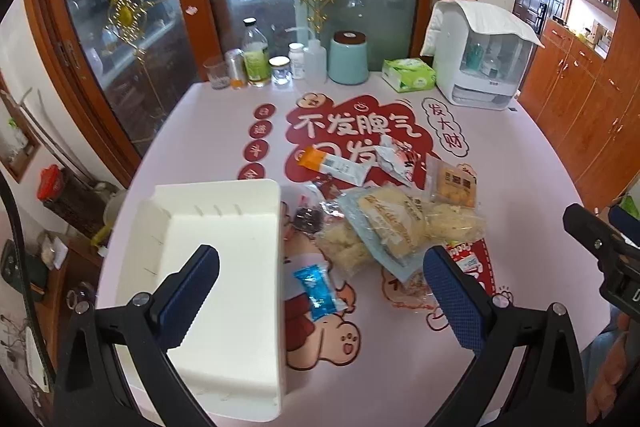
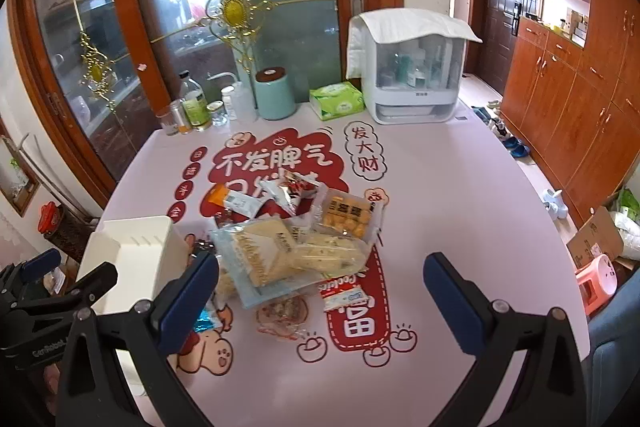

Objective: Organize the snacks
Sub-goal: 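Grasp the blue-white bread bag with the left tool while the right tool grasps the clear pastry bag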

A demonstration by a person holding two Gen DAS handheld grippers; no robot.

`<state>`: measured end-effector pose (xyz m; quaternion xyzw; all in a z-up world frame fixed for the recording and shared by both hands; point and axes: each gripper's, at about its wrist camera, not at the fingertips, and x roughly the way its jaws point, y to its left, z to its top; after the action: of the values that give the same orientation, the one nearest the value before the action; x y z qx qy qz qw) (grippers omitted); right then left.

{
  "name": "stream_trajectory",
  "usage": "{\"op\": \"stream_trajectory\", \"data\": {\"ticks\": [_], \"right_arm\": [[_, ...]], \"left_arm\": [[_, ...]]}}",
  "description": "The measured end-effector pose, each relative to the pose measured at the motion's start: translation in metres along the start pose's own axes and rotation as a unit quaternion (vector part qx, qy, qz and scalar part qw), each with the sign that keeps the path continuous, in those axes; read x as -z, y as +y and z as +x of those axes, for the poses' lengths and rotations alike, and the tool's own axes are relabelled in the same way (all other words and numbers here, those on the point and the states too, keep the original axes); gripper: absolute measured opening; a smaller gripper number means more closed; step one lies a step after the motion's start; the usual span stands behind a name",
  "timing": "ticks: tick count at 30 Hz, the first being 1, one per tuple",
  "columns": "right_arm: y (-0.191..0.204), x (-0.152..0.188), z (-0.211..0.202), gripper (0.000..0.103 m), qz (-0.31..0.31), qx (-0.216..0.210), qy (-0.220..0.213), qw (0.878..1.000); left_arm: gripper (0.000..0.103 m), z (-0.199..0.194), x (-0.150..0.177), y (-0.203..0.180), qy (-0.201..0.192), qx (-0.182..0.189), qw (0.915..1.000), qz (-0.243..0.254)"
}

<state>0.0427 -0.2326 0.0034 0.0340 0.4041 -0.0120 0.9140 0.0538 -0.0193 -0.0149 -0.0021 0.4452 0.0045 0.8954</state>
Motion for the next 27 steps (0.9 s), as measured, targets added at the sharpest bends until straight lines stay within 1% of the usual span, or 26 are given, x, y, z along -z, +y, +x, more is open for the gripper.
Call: {"op": "stream_trajectory", "data": {"ticks": [4,13,20,23,27], "right_arm": [[-0.012,0.001,0.017,0.103,0.002,0.009,0.011,1.0],[-0.039,0.001,0.062,0.103,0.004,0.021,0.043,0.999],[-0.054,0.002,0.099,0.103,-0.004,0.03,0.064,0.997],[-0.059,0.001,0.116,0.103,-0.002,0.02,0.08,0.997],[-0.066,0.003,0.144,0.103,0.009,-0.011,0.11,0.994]], "left_arm": [[0.101,0.021,-0.001,-0.006,0.023,0.019,0.9995,-0.015],[0.101,0.066,-0.004,-0.029,0.057,0.012,0.9981,-0.019],[0.101,0.094,-0.004,-0.04,0.082,0.003,0.9964,-0.019],[0.101,0.109,-0.003,-0.04,0.096,0.002,0.9951,-0.021],[0.101,0.133,-0.002,-0.039,0.119,0.016,0.992,-0.037]]}}
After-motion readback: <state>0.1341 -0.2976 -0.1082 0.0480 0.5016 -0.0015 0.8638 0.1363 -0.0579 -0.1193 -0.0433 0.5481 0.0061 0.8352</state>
